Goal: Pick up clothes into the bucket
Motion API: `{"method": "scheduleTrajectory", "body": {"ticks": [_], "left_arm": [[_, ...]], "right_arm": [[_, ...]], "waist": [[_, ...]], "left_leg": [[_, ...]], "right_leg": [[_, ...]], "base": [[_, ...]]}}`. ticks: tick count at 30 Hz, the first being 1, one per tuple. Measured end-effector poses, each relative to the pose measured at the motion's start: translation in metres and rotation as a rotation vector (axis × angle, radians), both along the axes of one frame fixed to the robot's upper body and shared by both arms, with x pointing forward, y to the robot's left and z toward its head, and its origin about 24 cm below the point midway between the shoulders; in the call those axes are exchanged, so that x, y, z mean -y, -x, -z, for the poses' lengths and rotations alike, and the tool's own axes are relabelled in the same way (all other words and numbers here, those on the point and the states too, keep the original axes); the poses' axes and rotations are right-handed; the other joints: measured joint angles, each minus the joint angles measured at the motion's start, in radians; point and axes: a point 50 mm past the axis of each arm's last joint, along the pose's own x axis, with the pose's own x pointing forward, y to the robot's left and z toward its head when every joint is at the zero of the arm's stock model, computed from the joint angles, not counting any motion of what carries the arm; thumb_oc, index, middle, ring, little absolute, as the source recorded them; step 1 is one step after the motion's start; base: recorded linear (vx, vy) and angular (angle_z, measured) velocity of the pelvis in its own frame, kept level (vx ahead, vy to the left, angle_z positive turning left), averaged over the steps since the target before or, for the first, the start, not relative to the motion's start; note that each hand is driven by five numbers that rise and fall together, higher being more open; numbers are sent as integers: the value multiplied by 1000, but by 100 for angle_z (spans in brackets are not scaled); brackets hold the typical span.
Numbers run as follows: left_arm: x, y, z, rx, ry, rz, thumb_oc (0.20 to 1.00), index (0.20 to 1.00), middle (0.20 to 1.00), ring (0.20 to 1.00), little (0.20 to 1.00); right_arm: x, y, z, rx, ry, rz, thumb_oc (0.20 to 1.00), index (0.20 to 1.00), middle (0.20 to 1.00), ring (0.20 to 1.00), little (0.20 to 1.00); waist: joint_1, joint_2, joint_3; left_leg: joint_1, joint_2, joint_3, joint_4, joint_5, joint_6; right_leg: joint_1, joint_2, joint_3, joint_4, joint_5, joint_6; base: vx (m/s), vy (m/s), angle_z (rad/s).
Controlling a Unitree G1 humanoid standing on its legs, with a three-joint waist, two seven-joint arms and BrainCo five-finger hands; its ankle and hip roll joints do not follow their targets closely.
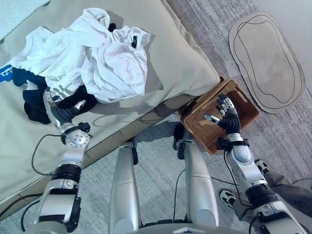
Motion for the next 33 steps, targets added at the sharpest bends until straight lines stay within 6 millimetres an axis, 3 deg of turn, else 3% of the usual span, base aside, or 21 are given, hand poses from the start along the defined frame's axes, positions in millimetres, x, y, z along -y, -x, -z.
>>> {"method": "scheduleTrajectory", "body": {"ticks": [4, 15, 25, 31, 32, 33], "left_arm": [[-14, 3, 0, -14, 39, -57, 1000, 1000, 1000, 1000, 1000], [-15, 2, -4, 49, 95, -111, 1000, 1000, 1000, 1000, 1000], [-14, -3, -3, 53, 195, -59, 1000, 1000, 1000, 1000, 1000], [-21, -10, 7, -108, 227, 19, 1000, 1000, 1000, 1000, 1000], [-22, -11, 4, -109, 228, 28, 940, 940, 940, 940, 940], [-23, -13, 1, -119, 225, 44, 253, 253, 253, 253, 253]], "right_arm": [[1, 7, 9, -31, -8, -14, 1000, 1000, 1000, 1000, 1000], [-3, 10, 12, -35, -22, -43, 1000, 1000, 1000, 1000, 1000], [-4, 11, 13, -40, -22, -52, 1000, 1000, 1000, 1000, 1000], [-4, 12, 14, -47, -20, -67, 1000, 1000, 1000, 1000, 1000], [-4, 12, 14, -46, -21, -69, 1000, 1000, 1000, 1000, 1000], [-4, 11, 14, -46, -20, -71, 1000, 1000, 1000, 1000, 1000]], "waist": [[-7, -26, -65], [-5, -31, -101], [-4, -33, -103], [-4, -30, -132], [-3, -30, -132], [-3, -30, -132]], "left_leg": [[-57, -1, -11, 18, 1, 1], [-111, -4, -25, 42, -2, -3], [-120, -12, -37, 44, -2, -2], [-140, -19, -37, 47, 1, 3], [-140, -20, -37, 48, 1, 3], [-140, -20, -37, 48, 1, 3]], "right_leg": [[-48, -3, -10, 15, 0, 0], [-86, -4, -19, 19, 1, 0], [-88, -9, -24, 24, 1, 1], [-108, -15, -23, 23, 2, 2], [-108, -16, -23, 23, 2, 2], [-108, -16, -23, 24, 2, 2]], "base": [[-1, 2, 5], [-1, 5, 1], [-5, 18, 2], [-6, 41, 1], [6, 35, 3], [10, 34, 1]]}}
